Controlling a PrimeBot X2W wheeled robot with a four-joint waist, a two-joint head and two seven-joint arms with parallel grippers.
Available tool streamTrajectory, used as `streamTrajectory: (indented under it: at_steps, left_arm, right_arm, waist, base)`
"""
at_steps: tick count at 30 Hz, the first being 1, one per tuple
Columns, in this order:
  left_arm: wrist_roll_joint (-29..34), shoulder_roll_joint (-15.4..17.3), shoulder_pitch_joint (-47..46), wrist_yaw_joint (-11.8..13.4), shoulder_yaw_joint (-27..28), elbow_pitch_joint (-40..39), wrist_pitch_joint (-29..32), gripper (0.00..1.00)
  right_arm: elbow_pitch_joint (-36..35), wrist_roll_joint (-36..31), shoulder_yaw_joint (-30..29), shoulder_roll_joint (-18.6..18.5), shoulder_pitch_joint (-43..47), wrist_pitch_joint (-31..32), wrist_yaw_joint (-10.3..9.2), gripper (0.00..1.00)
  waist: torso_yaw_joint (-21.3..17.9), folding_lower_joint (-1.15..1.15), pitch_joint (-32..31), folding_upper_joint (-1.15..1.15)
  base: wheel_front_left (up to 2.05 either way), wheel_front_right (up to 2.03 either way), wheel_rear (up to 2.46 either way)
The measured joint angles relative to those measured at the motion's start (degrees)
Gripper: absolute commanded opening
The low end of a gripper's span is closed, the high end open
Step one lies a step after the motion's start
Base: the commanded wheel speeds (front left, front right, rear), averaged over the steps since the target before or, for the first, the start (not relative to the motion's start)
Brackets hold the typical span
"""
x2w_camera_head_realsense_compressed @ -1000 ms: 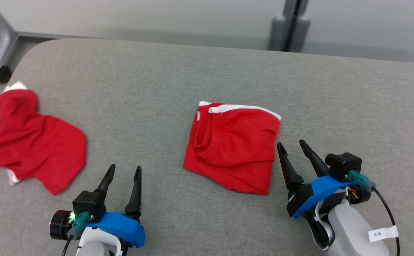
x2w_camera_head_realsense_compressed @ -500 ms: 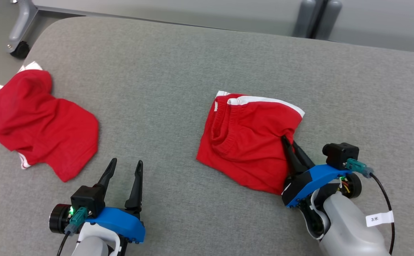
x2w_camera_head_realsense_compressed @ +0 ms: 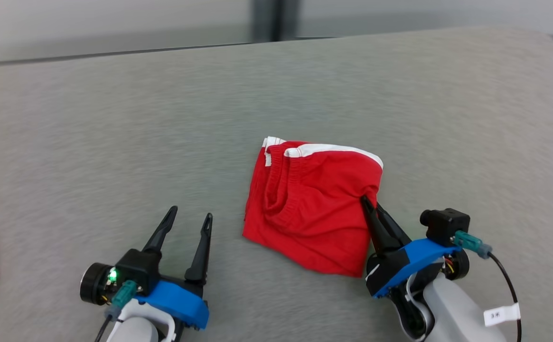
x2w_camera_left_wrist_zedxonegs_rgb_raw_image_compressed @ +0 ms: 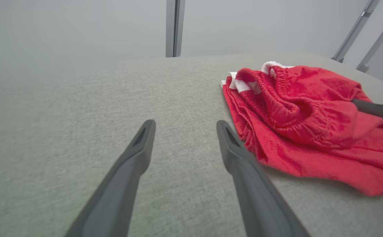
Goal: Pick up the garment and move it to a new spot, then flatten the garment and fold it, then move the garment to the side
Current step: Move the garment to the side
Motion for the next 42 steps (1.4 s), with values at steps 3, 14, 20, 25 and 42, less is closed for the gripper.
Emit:
streamTrajectory:
  at_steps: [3,14,20,25,42]
  left_arm:
    - [0.4,0.6,0.0,0.0,-1.5,-1.4,0.0,1.00]
    - [0.9,1.8,1.6,0.0,-4.9,-3.1,0.0,1.00]
    - [0.7,2.9,2.1,0.0,-5.5,-2.8,0.0,1.00]
    - [0.1,4.2,2.0,0.0,-5.4,-2.5,0.0,1.00]
    - [-1.7,8.1,0.7,0.0,-5.3,-3.2,0.0,1.00]
  right_arm:
    - [-2.2,0.1,0.6,-0.1,1.4,0.1,0.00,0.00]
    - [-5.8,-1.7,-1.0,-0.1,6.0,0.1,-0.01,0.00]
    - [-5.5,-4.6,-3.3,-0.2,6.2,0.1,-0.01,0.00]
    - [-3.8,-8.9,-7.4,-0.1,2.5,0.1,0.00,0.00]
    - [1.1,-42.1,-48.6,0.0,-8.9,0.1,0.00,0.00]
  waist:
    - [-5.5,0.01,0.4,0.00]
    - [-19.0,0.00,-1.2,0.00]
    - [-18.5,0.00,-1.7,0.00]
    - [-15.5,-0.01,-1.2,0.00]
    - [-6.8,0.00,3.9,0.00]
  base:
    - [0.00,0.00,0.00]
    - [0.00,0.00,0.00]
    - [0.00,0.00,0.00]
    - [0.00,0.00,0.00]
    - [0.00,0.00,0.00]
